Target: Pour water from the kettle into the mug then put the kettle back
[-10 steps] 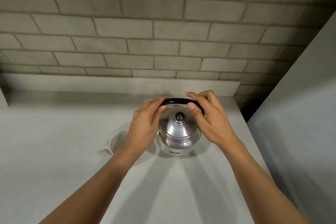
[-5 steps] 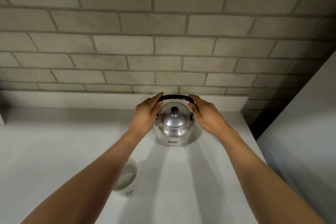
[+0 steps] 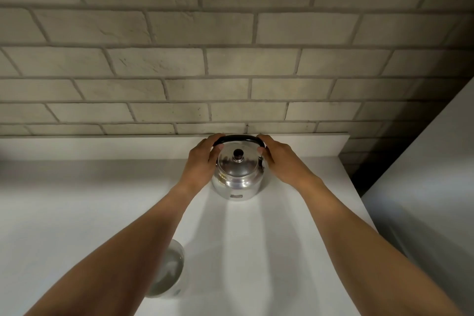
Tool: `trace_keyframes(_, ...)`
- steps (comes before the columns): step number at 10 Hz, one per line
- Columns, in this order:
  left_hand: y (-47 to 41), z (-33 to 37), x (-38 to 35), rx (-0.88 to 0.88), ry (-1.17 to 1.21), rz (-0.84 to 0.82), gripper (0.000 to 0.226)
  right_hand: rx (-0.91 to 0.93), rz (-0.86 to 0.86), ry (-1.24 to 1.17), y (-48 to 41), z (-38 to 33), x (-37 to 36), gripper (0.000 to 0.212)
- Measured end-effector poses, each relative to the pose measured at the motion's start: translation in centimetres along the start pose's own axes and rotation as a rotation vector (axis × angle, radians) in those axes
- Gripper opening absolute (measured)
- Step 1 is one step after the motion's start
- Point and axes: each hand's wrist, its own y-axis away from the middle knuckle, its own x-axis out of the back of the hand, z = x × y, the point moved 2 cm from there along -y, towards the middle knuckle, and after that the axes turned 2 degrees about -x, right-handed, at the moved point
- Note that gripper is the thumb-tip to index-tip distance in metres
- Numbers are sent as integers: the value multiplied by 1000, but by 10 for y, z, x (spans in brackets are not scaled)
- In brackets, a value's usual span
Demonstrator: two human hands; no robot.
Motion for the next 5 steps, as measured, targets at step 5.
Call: trace_keyframes(5,-2,7,5,-10,-145,-63,60,-132,53,-13,17,-11,2,77)
